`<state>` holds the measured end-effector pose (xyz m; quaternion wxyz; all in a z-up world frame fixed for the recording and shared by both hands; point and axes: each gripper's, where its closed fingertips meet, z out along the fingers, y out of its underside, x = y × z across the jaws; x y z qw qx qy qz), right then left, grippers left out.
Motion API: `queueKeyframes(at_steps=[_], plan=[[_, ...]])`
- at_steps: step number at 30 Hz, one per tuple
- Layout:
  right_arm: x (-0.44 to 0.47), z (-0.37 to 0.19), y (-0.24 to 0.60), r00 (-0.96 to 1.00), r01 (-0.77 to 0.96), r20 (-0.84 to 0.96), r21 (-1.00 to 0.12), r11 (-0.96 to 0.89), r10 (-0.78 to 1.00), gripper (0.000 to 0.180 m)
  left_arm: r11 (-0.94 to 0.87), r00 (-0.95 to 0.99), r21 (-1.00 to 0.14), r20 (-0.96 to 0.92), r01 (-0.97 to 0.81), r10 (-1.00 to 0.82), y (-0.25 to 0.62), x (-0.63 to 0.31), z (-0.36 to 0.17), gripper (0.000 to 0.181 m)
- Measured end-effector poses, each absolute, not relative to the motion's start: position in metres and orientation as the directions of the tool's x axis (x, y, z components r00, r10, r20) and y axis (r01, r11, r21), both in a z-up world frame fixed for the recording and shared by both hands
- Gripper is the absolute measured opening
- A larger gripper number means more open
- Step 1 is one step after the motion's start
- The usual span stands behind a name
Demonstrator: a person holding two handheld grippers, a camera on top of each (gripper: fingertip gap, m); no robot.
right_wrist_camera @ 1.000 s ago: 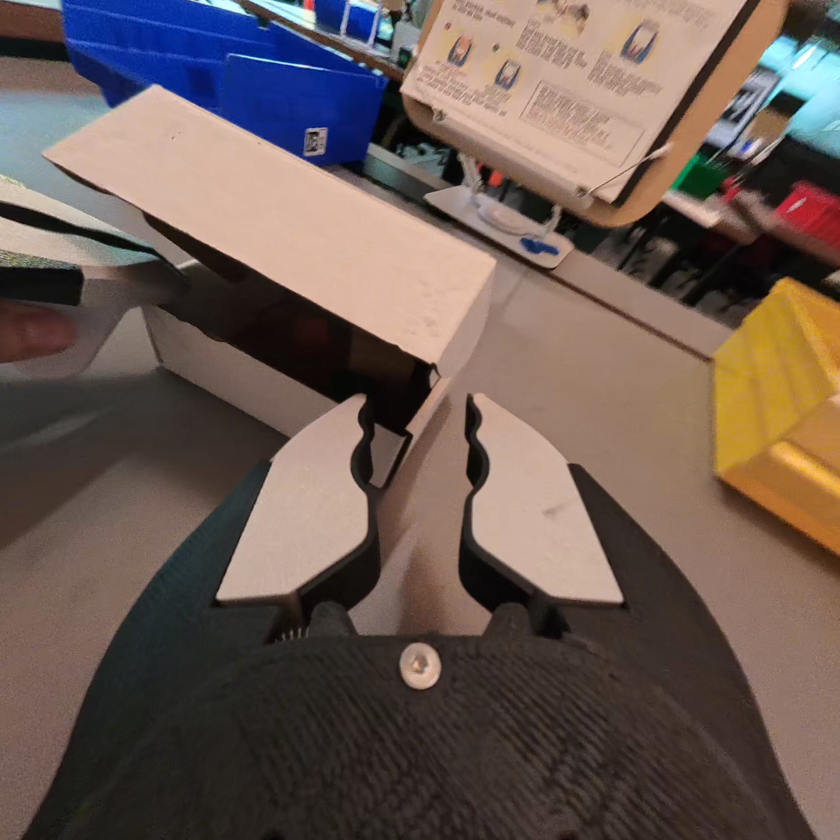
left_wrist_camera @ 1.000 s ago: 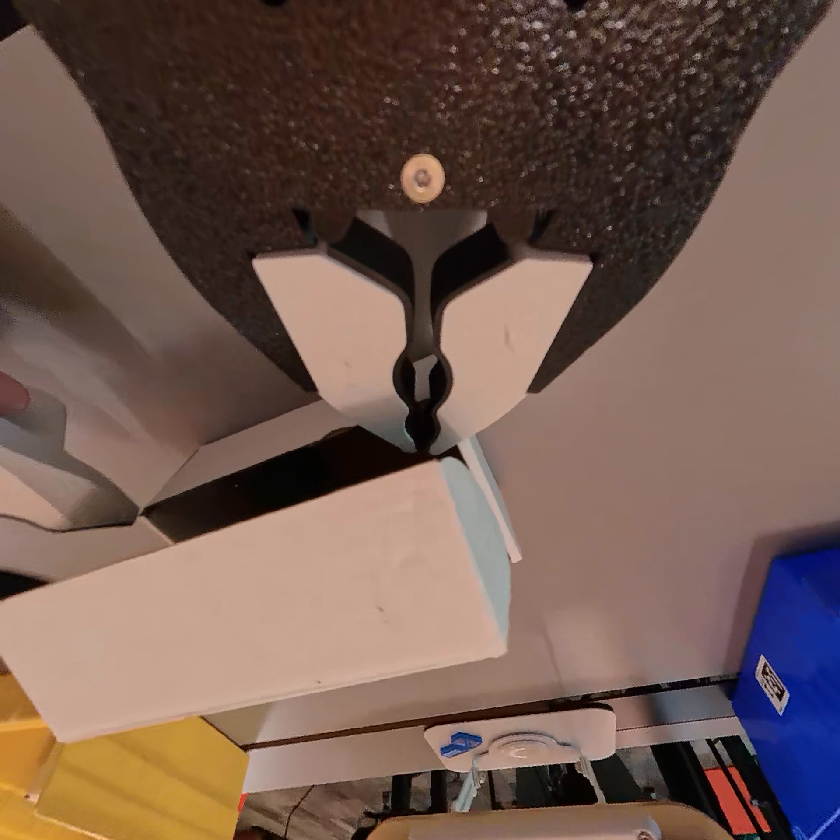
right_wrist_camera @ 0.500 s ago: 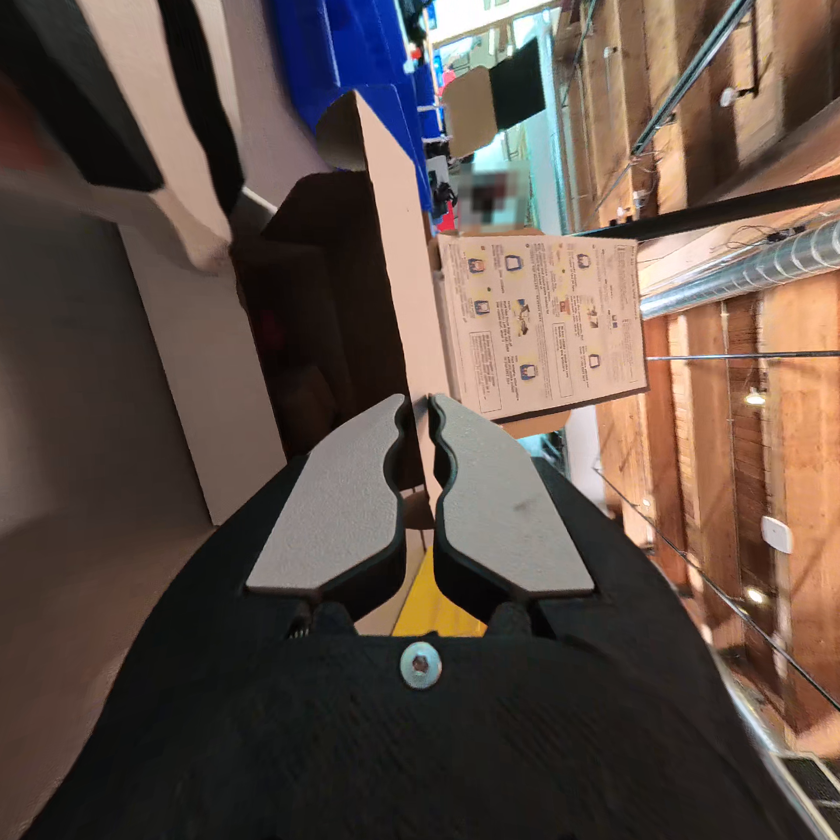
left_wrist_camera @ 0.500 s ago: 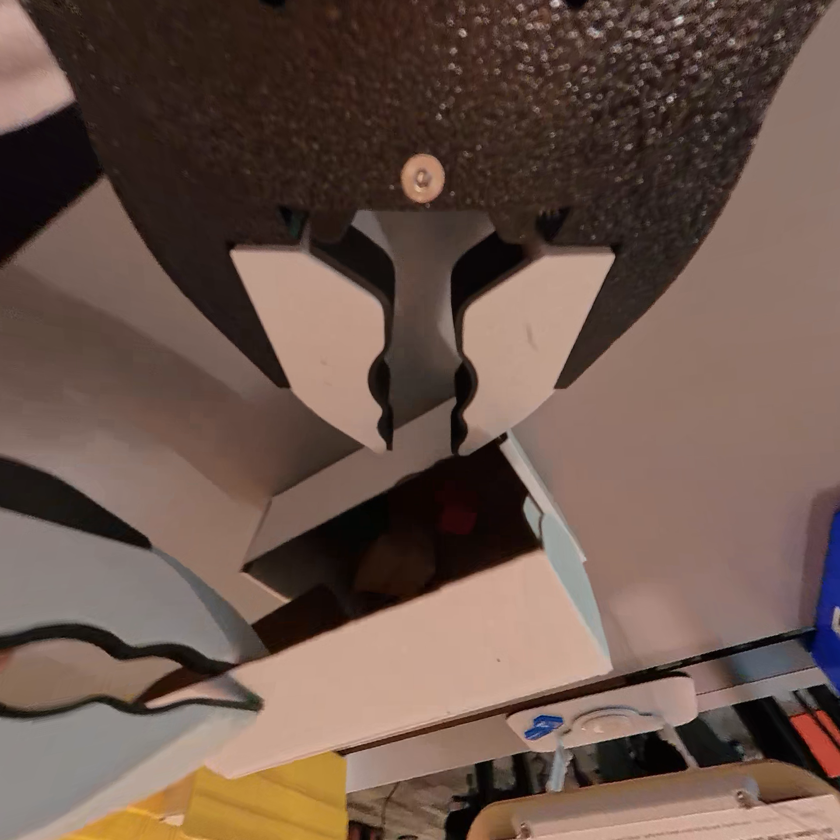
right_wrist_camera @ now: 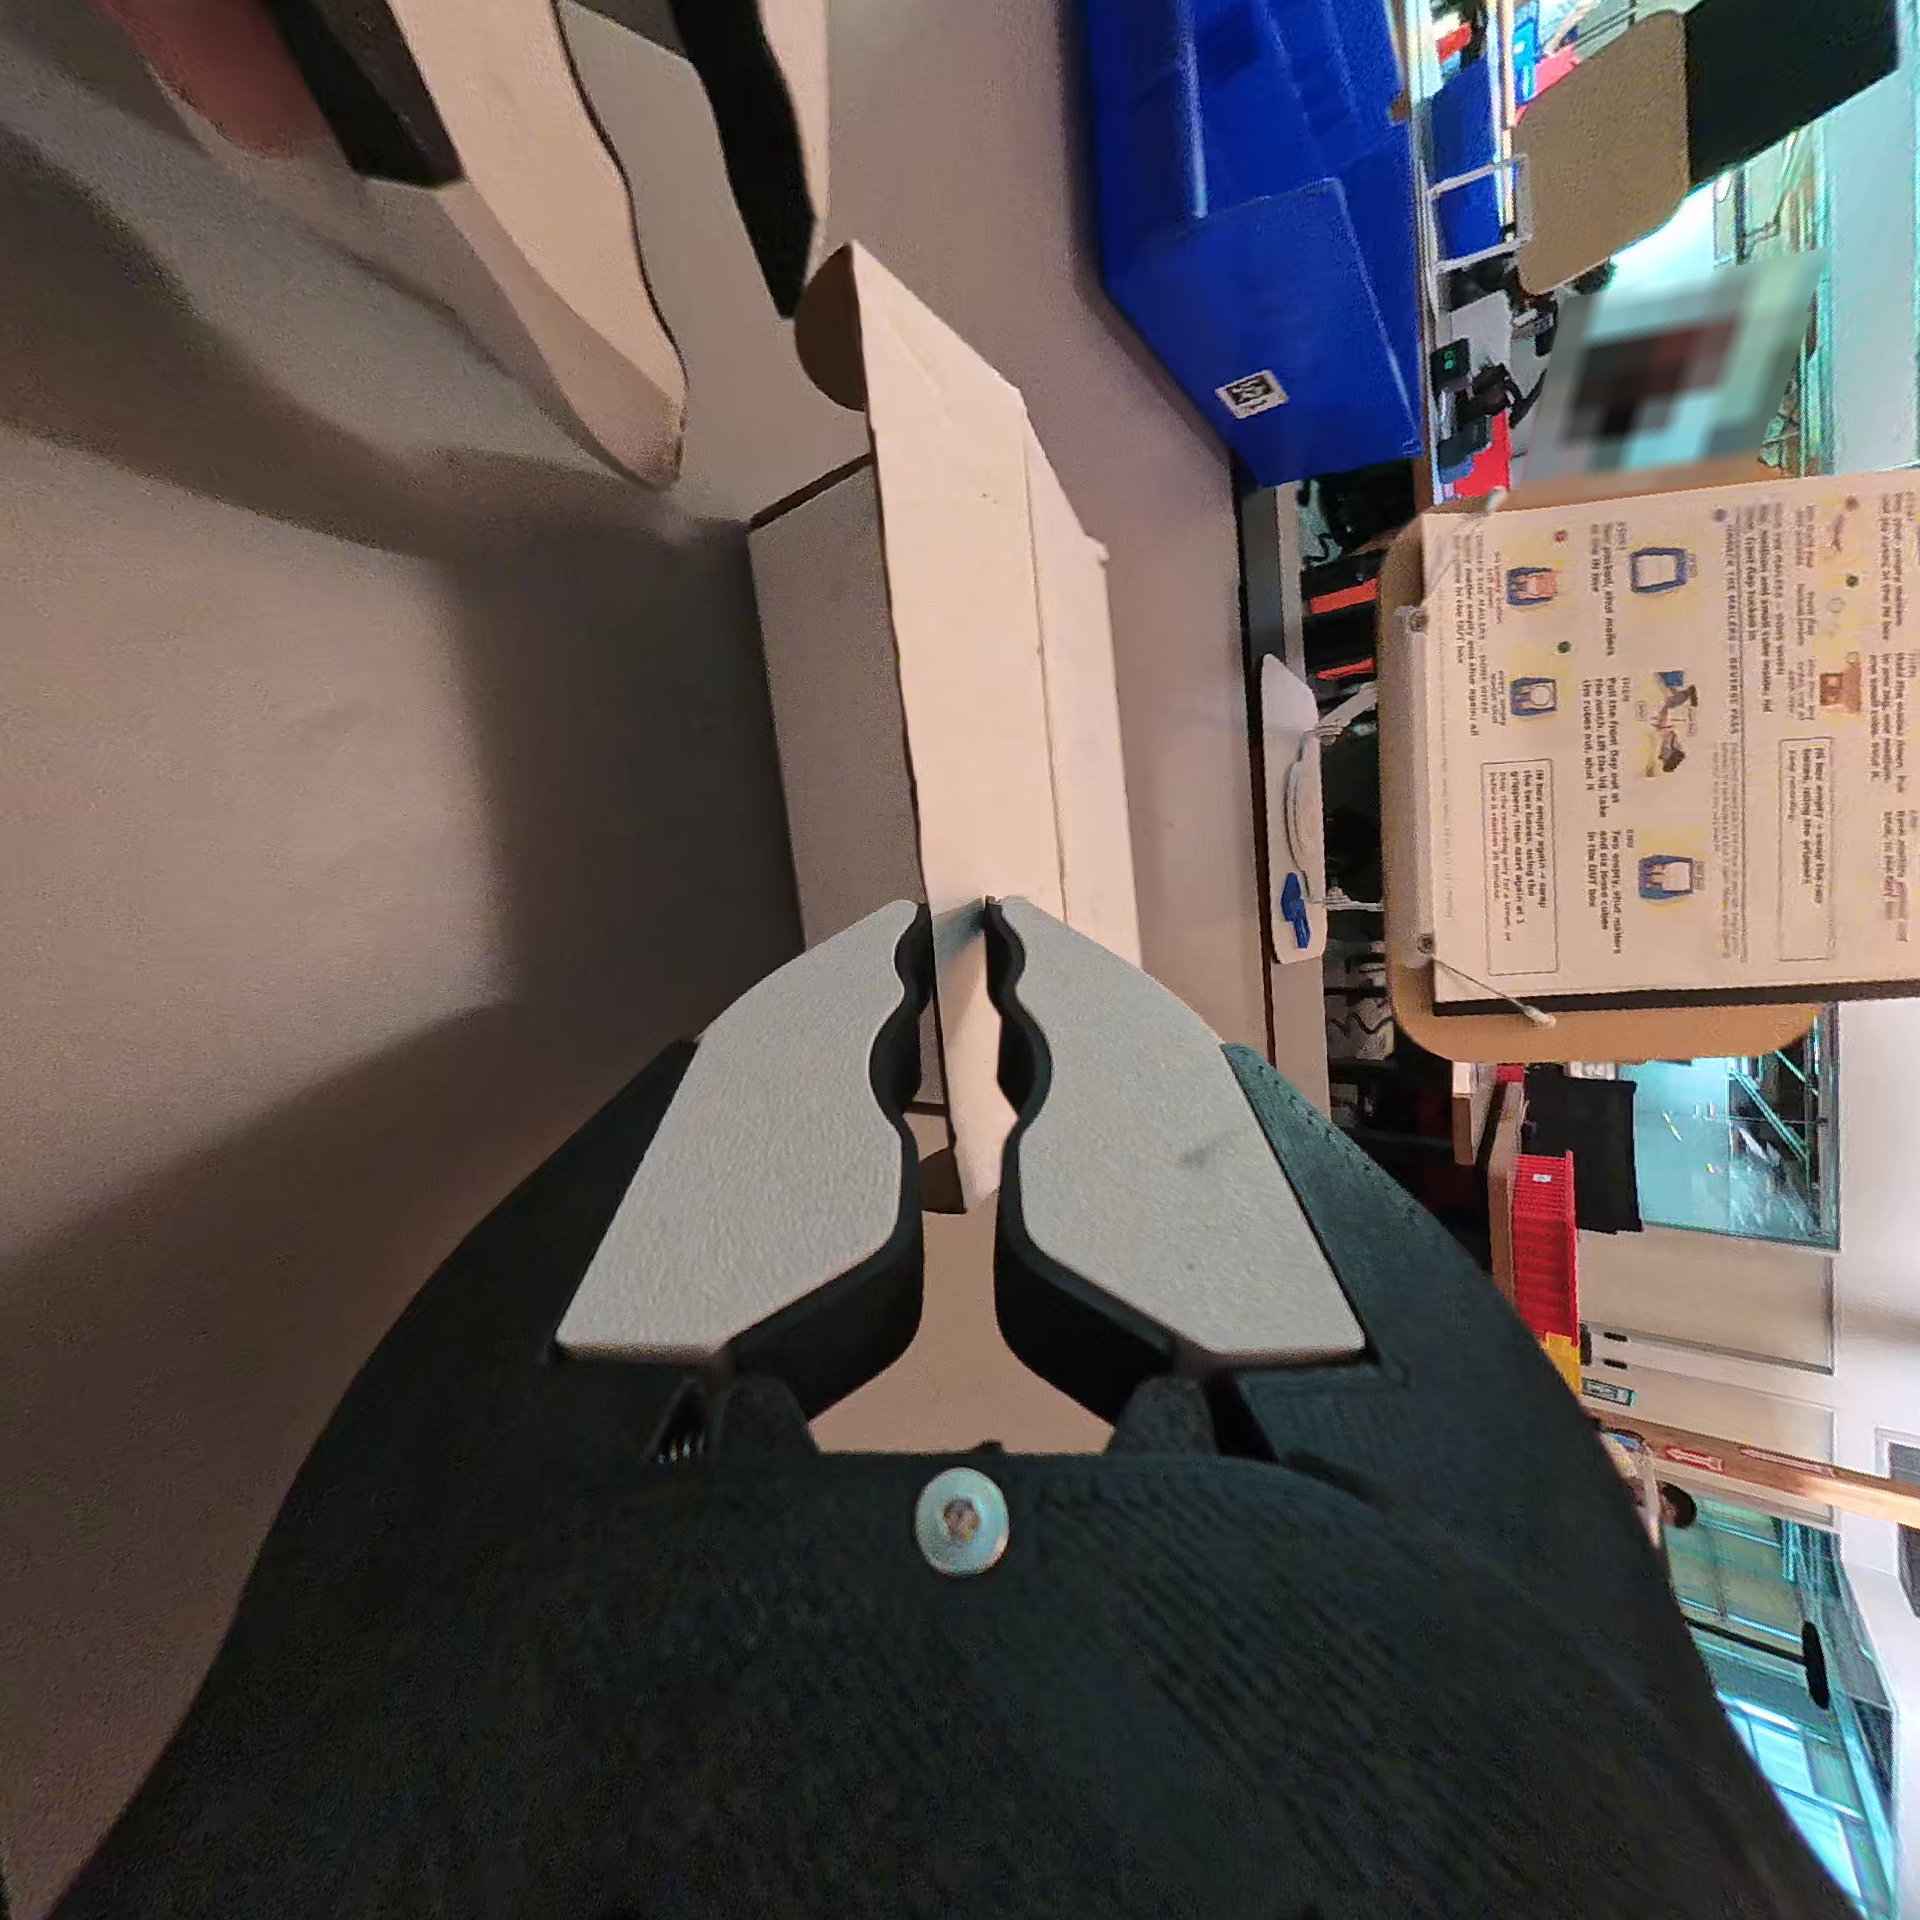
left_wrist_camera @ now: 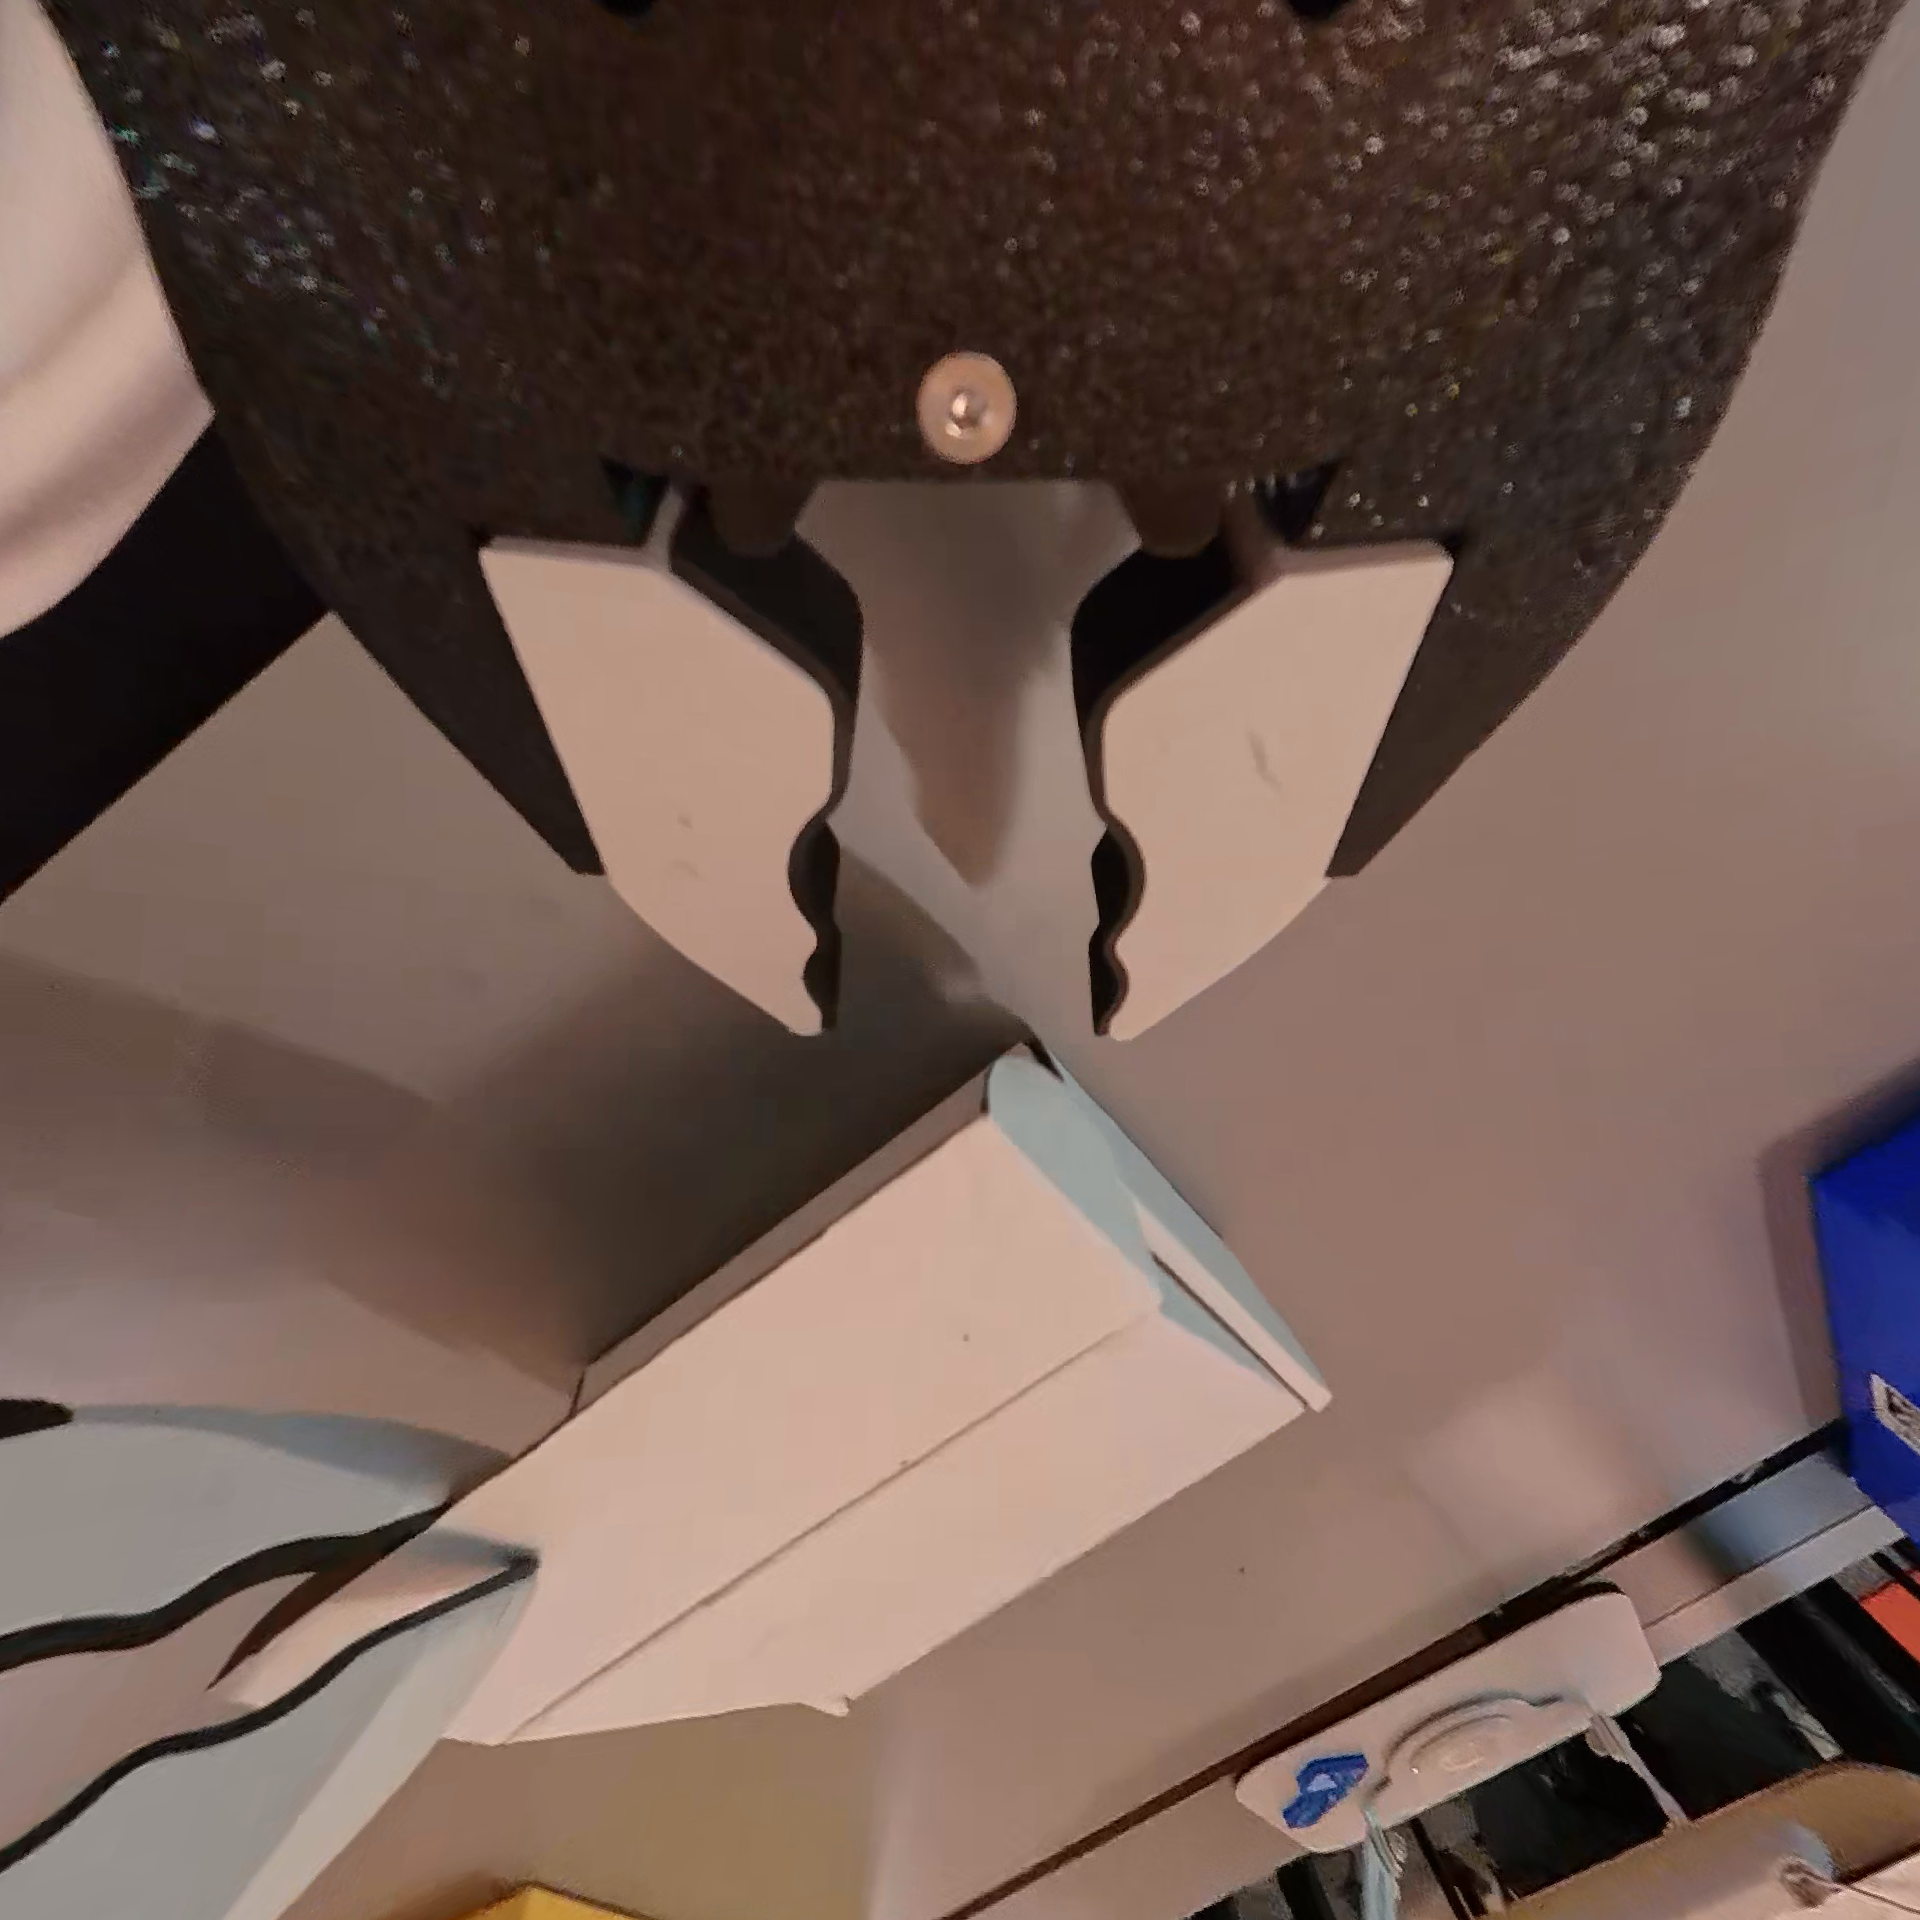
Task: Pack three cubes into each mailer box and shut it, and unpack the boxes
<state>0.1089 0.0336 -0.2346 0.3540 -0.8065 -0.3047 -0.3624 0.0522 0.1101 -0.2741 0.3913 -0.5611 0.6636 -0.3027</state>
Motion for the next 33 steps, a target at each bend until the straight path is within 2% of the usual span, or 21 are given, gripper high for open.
queueKeyframes(at_steps=[5, 9, 11, 14, 17, 19, 23, 25, 29, 33], plan=[[0.107, -0.254, 0.032, 0.569, 0.747, 0.774, -0.346, -0.567, 0.278, 0.012, 0.214, -0.140, -0.807, -0.163, -0.550, -0.977, 0.103, 0.052, -0.281, 0.046], [0.107, -0.267, 0.031, 0.581, 0.748, 0.756, -0.350, -0.563, 0.302, 0.014, 0.121, -0.231, -0.875, -0.011, -0.468, -0.973, 0.093, 0.059, -0.247, 0.048], [0.108, -0.271, 0.032, 0.583, 0.747, 0.752, -0.348, -0.566, 0.307, 0.016, 0.124, -0.234, -0.901, -0.026, -0.416, -0.972, 0.104, 0.072, -0.228, 0.046], [0.109, -0.273, 0.033, 0.587, 0.742, 0.753, -0.353, -0.570, 0.298, 0.016, 0.168, -0.195, -0.899, -0.094, -0.405, -0.976, 0.133, 0.102, -0.221, 0.026], [0.109, -0.273, 0.034, 0.601, 0.732, 0.750, -0.378, -0.568, 0.276, 0.016, 0.184, -0.235, -0.852, -0.074, -0.491, -0.969, 0.142, 0.130, -0.241, 0.023], [0.109, -0.273, 0.033, 0.611, 0.725, 0.746, -0.395, -0.565, 0.263, 0.016, 0.201, -0.229, -0.815, -0.086, -0.543, -0.970, 0.149, 0.140, -0.257, 0.010], [0.114, -0.272, 0.026, 0.625, 0.708, 0.746, -0.420, -0.568, 0.229, 0.015, 0.166, -0.232, -0.816, -0.040, -0.553, -0.972, 0.146, 0.142, -0.259, 0.002], [0.120, -0.270, 0.018, 0.654, 0.672, 0.735, -0.458, -0.582, 0.177, 0.024, 0.197, -0.241, -0.815, -0.073, -0.544, -0.968, 0.145, 0.142, -0.259, 0.000], [0.138, -0.261, -0.001, 0.762, 0.532, 0.647, -0.613, -0.584, 0.015, 0.039, 0.211, -0.263, -0.817, -0.076, -0.537, -0.962, 0.145, 0.142, -0.259, 0.000], [0.153, -0.277, -0.010, 0.759, 0.499, 0.651, -0.593, -0.632, -0.012, 0.048, 0.169, -0.272, -0.804, -0.009, -0.570, -0.962, 0.145, 0.142, -0.259, 0.000]])
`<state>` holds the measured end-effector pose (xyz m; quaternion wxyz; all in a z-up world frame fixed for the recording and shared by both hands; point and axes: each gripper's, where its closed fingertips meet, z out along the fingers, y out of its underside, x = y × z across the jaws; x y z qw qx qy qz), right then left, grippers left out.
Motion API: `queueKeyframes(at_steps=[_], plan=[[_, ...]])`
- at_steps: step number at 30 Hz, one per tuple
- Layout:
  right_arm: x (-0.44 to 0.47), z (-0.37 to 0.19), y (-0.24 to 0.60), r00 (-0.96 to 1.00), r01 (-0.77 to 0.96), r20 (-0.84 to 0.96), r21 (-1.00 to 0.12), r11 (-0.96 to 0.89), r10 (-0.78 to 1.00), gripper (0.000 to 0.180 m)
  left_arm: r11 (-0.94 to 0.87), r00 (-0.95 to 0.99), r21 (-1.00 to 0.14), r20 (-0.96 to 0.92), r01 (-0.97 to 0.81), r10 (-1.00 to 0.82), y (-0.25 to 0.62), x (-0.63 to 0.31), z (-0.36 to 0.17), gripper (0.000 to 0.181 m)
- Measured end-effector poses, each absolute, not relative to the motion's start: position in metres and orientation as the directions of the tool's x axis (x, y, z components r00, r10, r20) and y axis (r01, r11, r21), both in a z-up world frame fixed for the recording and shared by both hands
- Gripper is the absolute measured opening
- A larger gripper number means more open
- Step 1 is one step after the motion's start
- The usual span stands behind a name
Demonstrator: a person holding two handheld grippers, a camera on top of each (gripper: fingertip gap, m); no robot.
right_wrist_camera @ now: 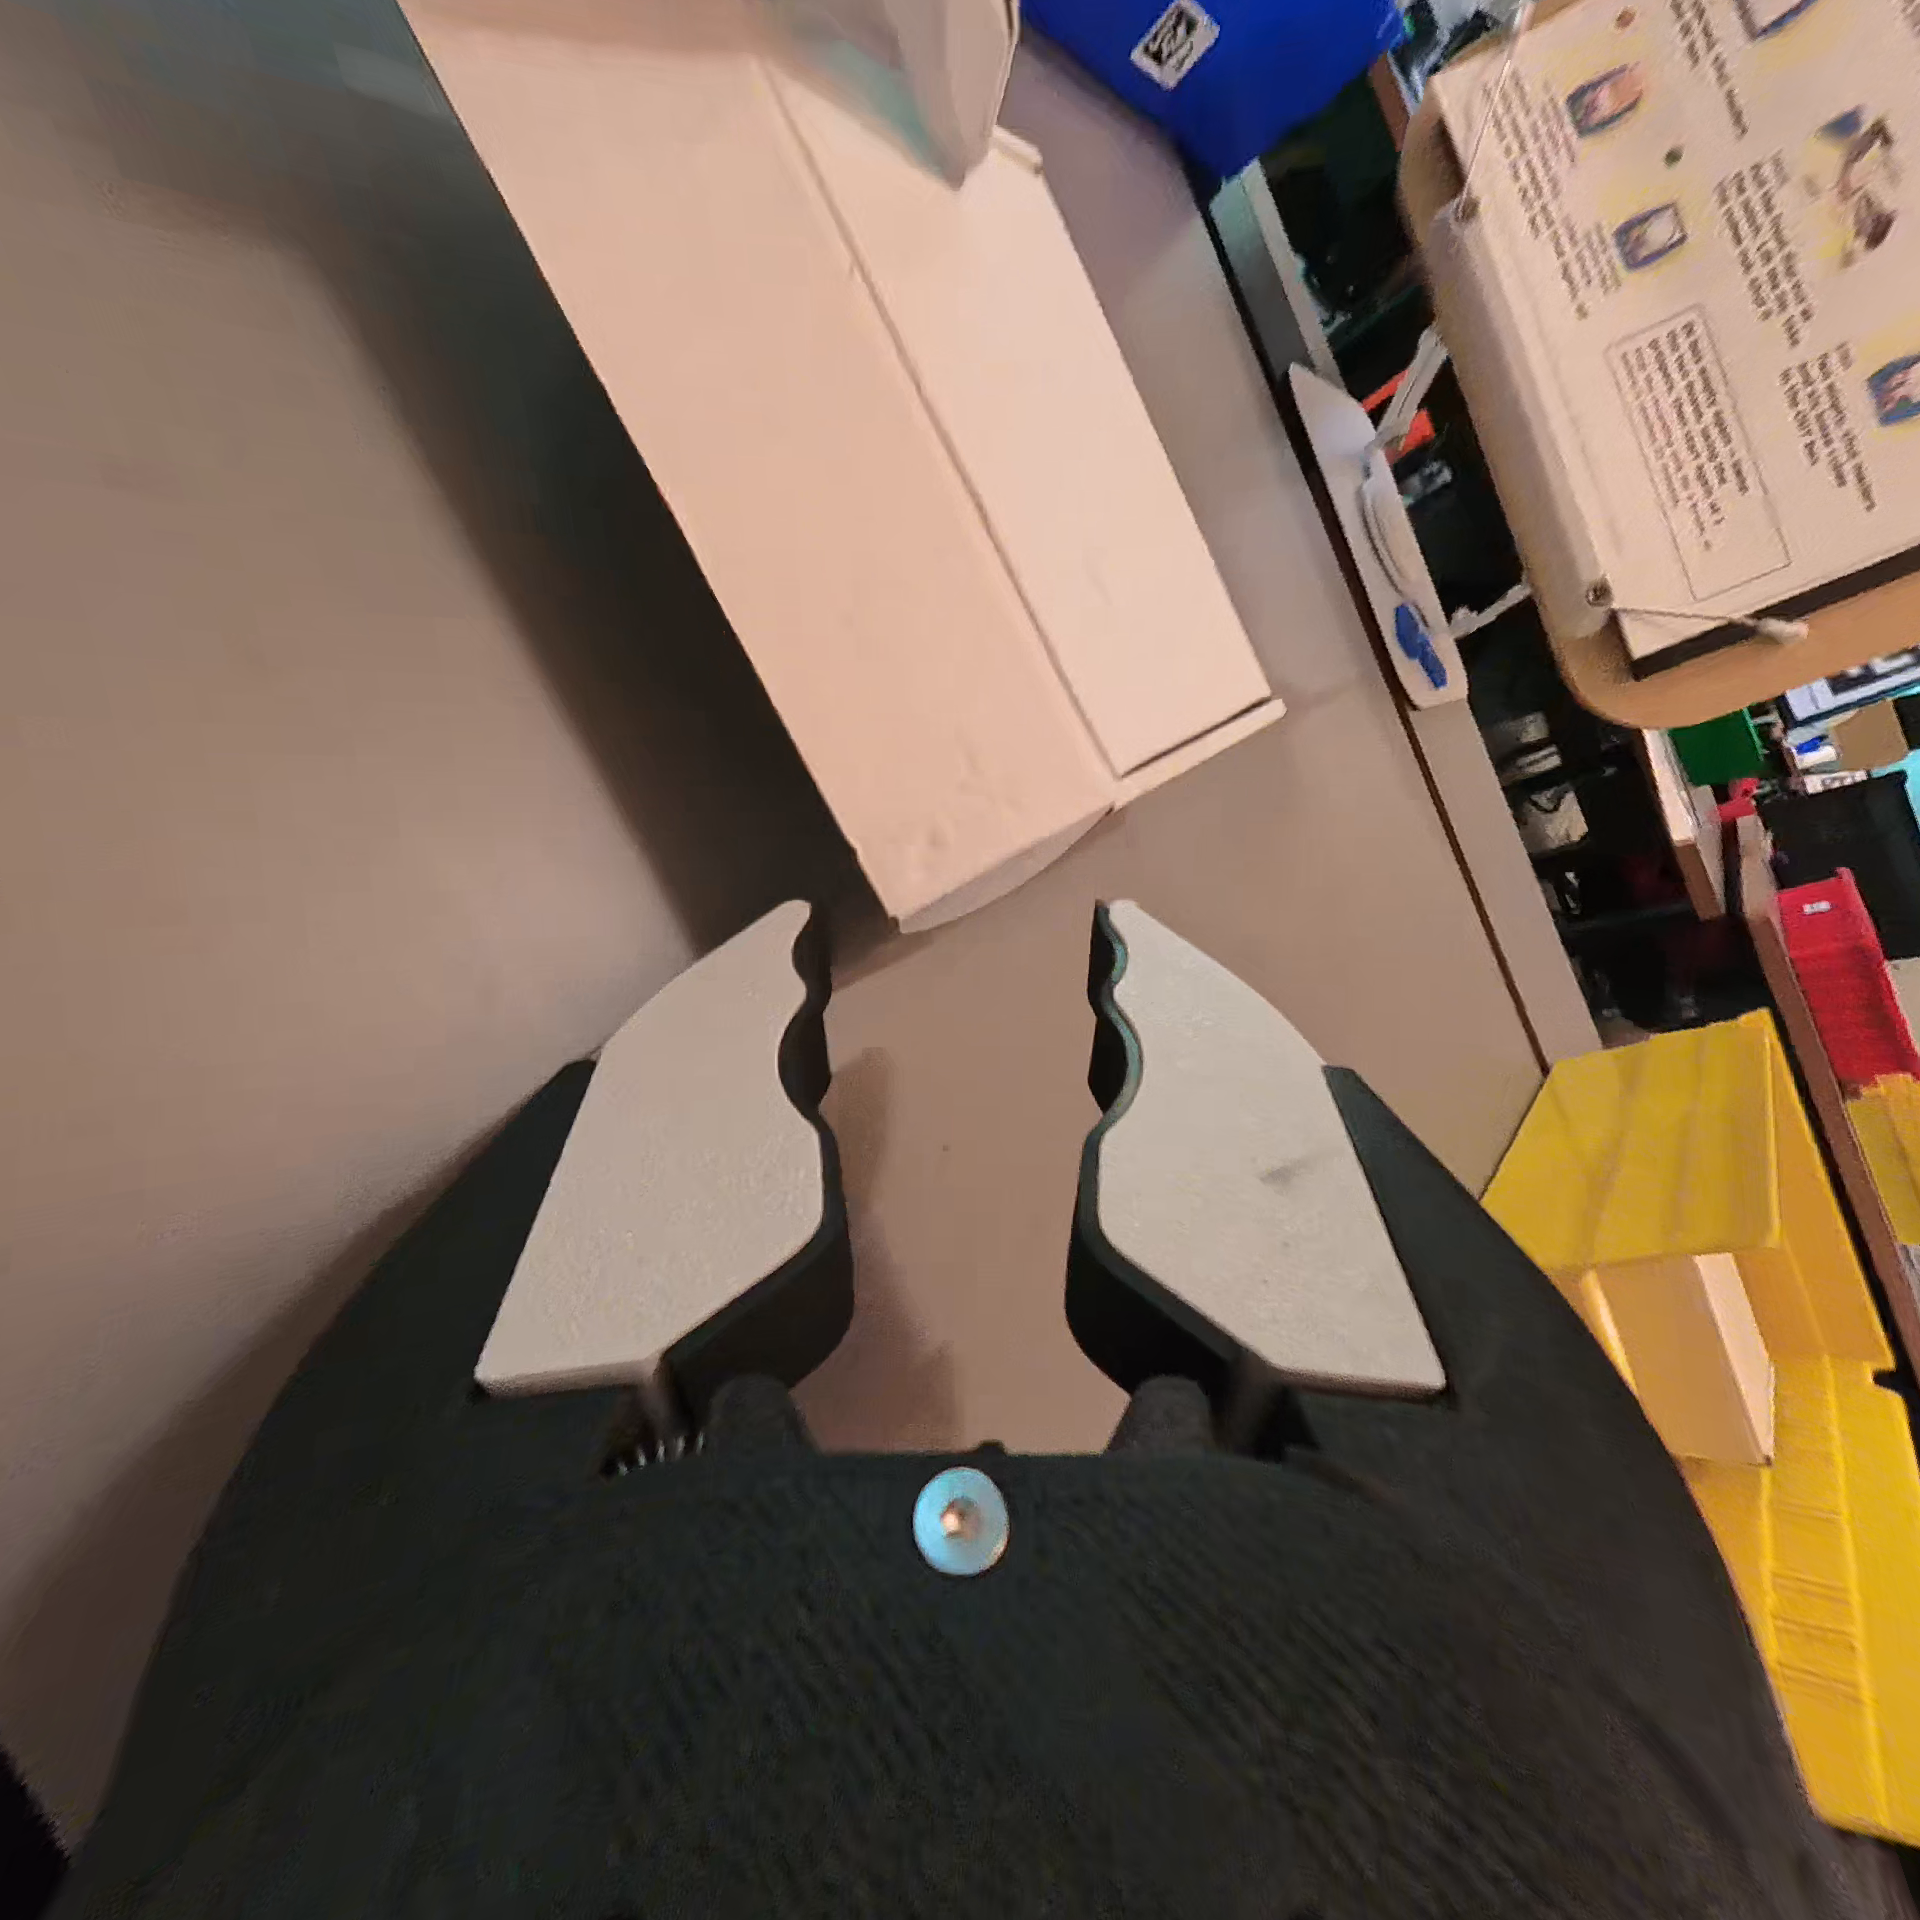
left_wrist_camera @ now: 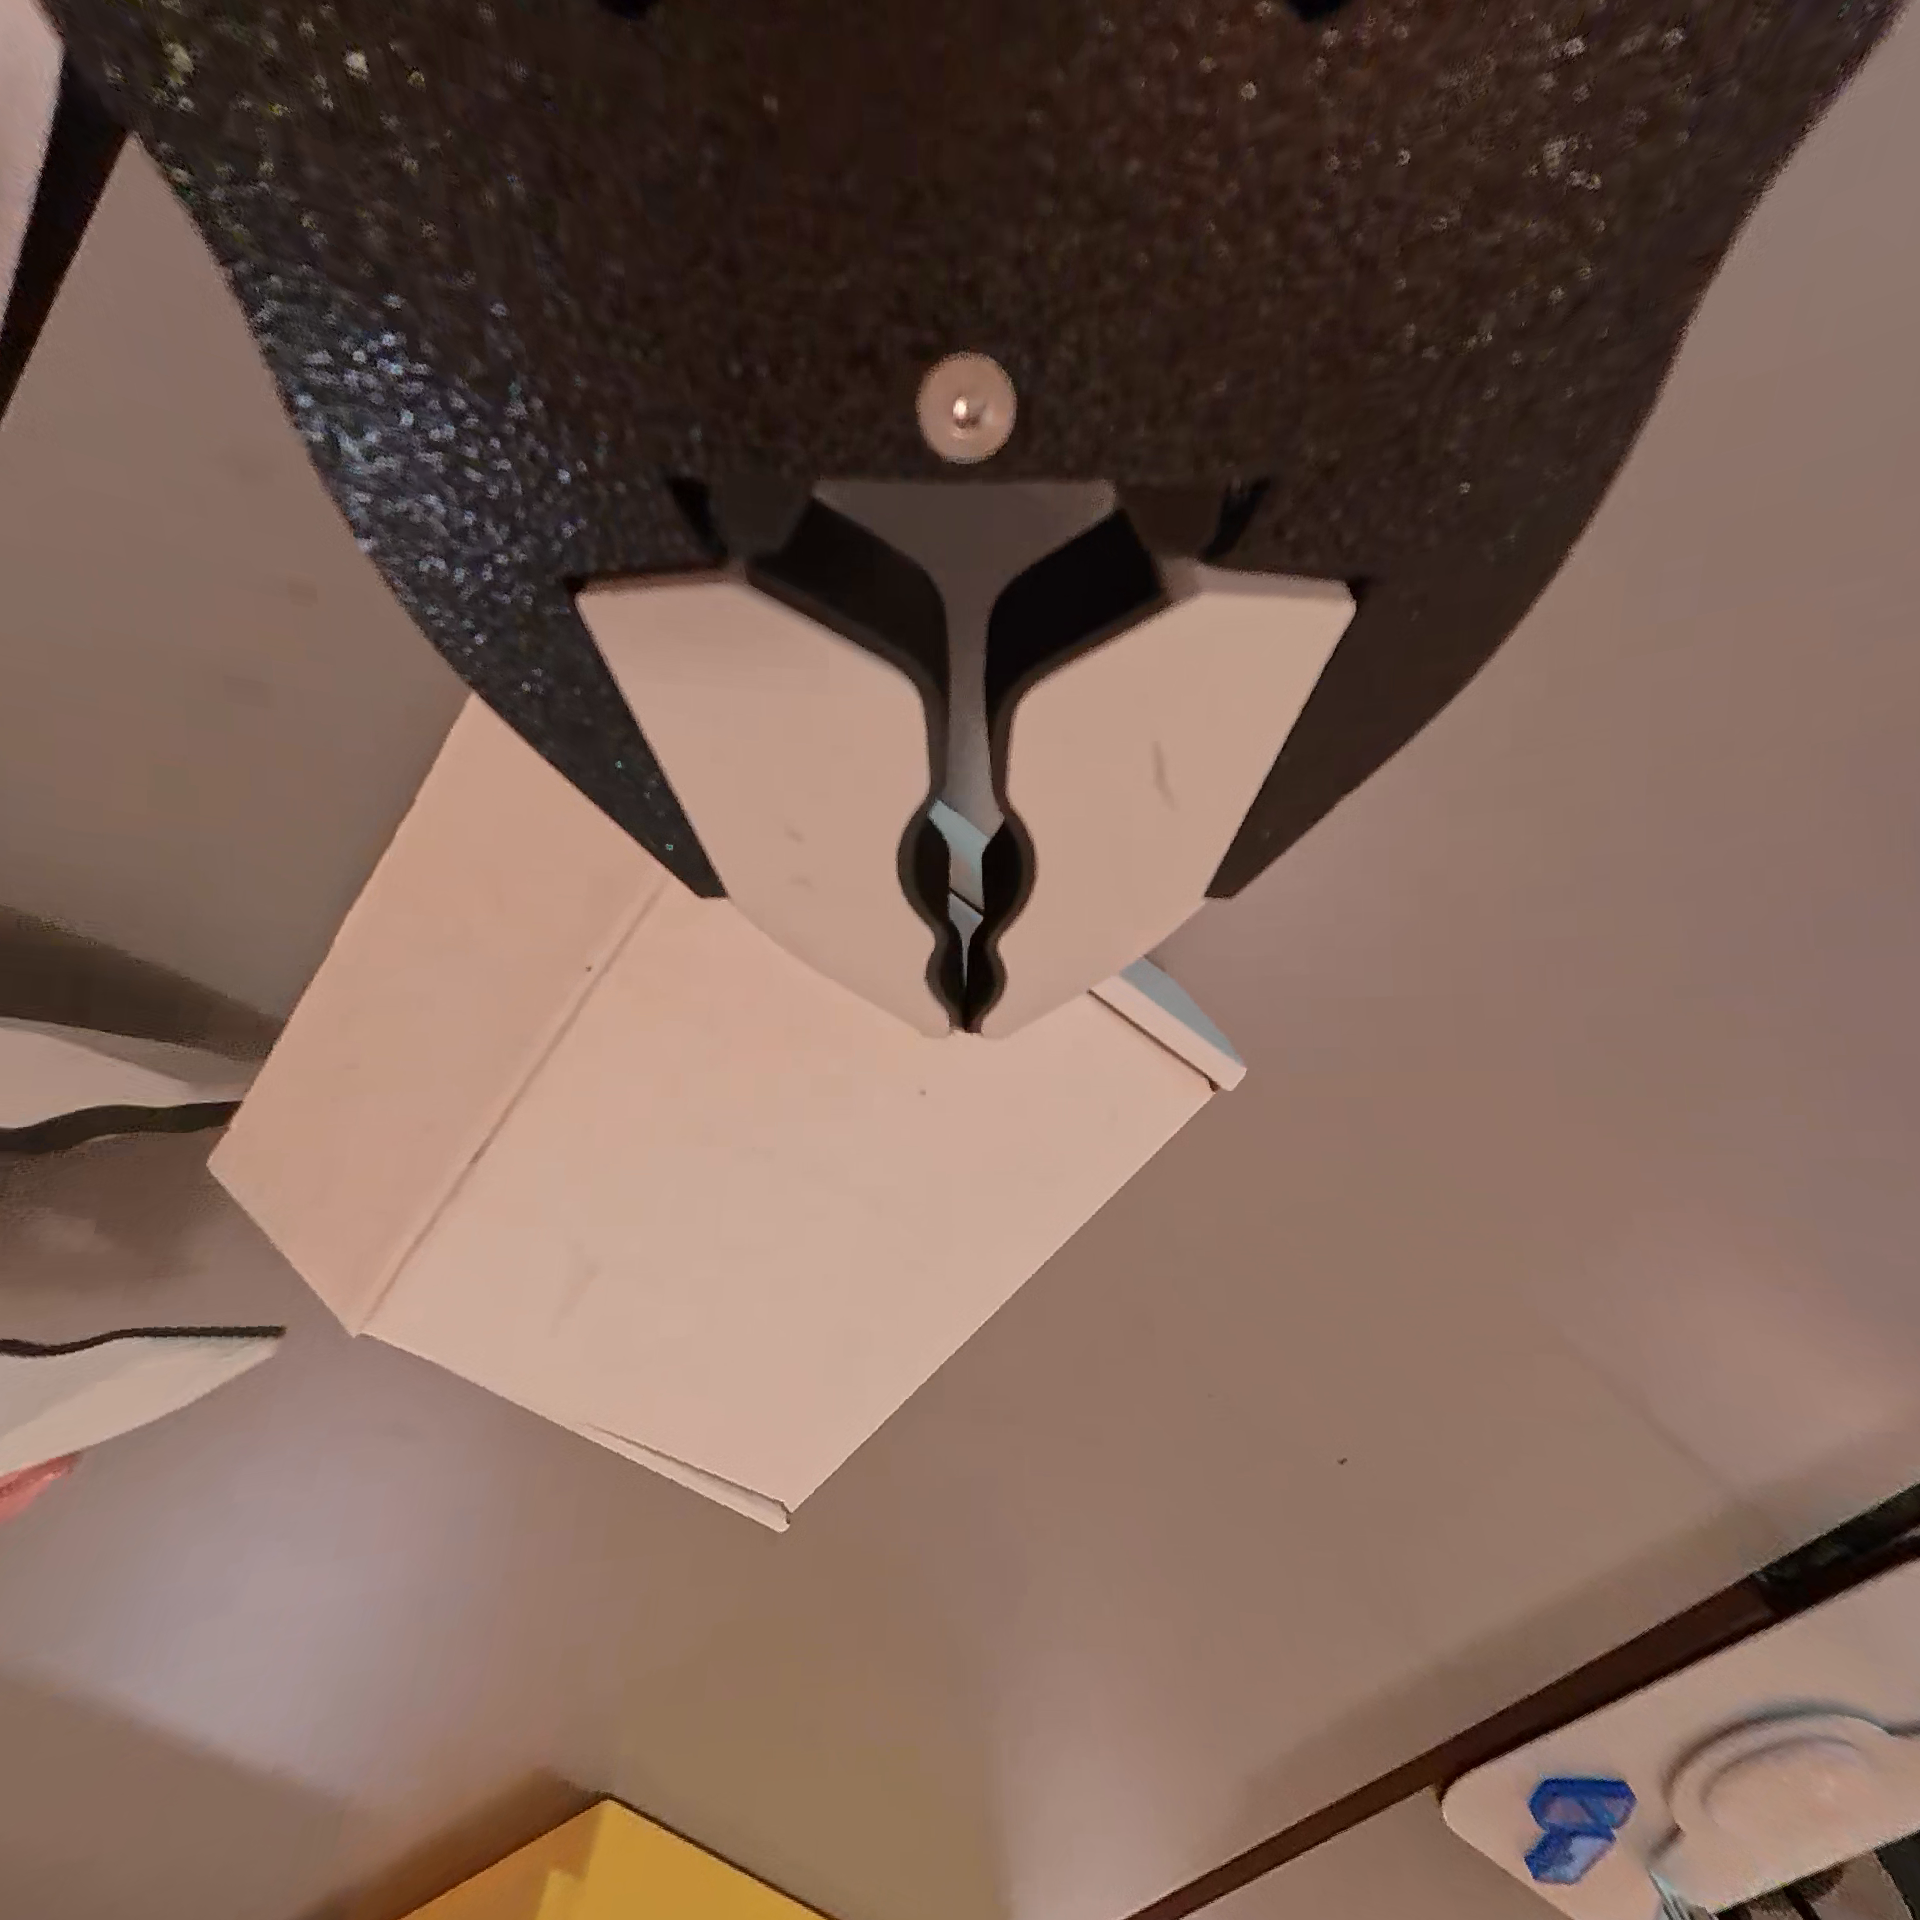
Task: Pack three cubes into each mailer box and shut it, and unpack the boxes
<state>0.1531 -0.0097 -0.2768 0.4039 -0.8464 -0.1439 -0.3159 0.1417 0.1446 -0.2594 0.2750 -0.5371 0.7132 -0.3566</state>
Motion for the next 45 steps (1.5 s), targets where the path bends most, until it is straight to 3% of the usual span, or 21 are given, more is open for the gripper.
queueKeyframes(at_steps=[2, 8, 15, 25, 34, 41, 45], plan=[[0.156, -0.282, -0.007, 0.742, 0.494, 0.669, -0.578, -0.650, -0.032, 0.045, 0.181, -0.277, -0.797, -0.018, -0.577, -0.961, 0.145, 0.142, -0.259, 0.000], [0.159, -0.288, -0.003, 0.747, 0.443, 0.657, -0.604, -0.662, -0.100, 0.013, 0.192, -0.270, -0.794, -0.036, -0.577, -0.962, 0.145, 0.141, -0.259, 0.000], [0.160, -0.289, -0.003, 0.813, 0.372, 0.568, -0.676, -0.636, -0.129, 0.010, 0.188, -0.253, -0.796, -0.045, -0.576, -0.966, 0.145, 0.141, -0.260, 0.000], [0.158, -0.290, 0.000, 0.922, 0.294, 0.387, -0.751, -0.591, -0.032, 0.013, 0.168, -0.242, -0.783, -0.023, -0.599, -0.970, 0.145, 0.142, -0.261, 0.000], [0.188, -0.284, 0.003, 0.682, 0.481, 0.717, -0.585, -0.653, -0.141, 0.022, 0.148, -0.232, -0.797, -0.010, -0.586, -0.973, 0.145, 0.143, -0.261, 0.000], [0.201, -0.286, 0.010, 0.648, 0.556, 0.757, -0.549, -0.625, -0.088, 0.014, 0.159, -0.239, -0.790, -0.017, -0.592, -0.971, 0.146, 0.144, -0.260, 0.000], [0.198, -0.285, 0.008, 0.668, 0.554, 0.740, -0.568, -0.609, -0.083, 0.012, 0.278, -0.240, -0.783, -0.169, -0.556, -0.956, 0.144, 0.158, -0.241, 0.000]])
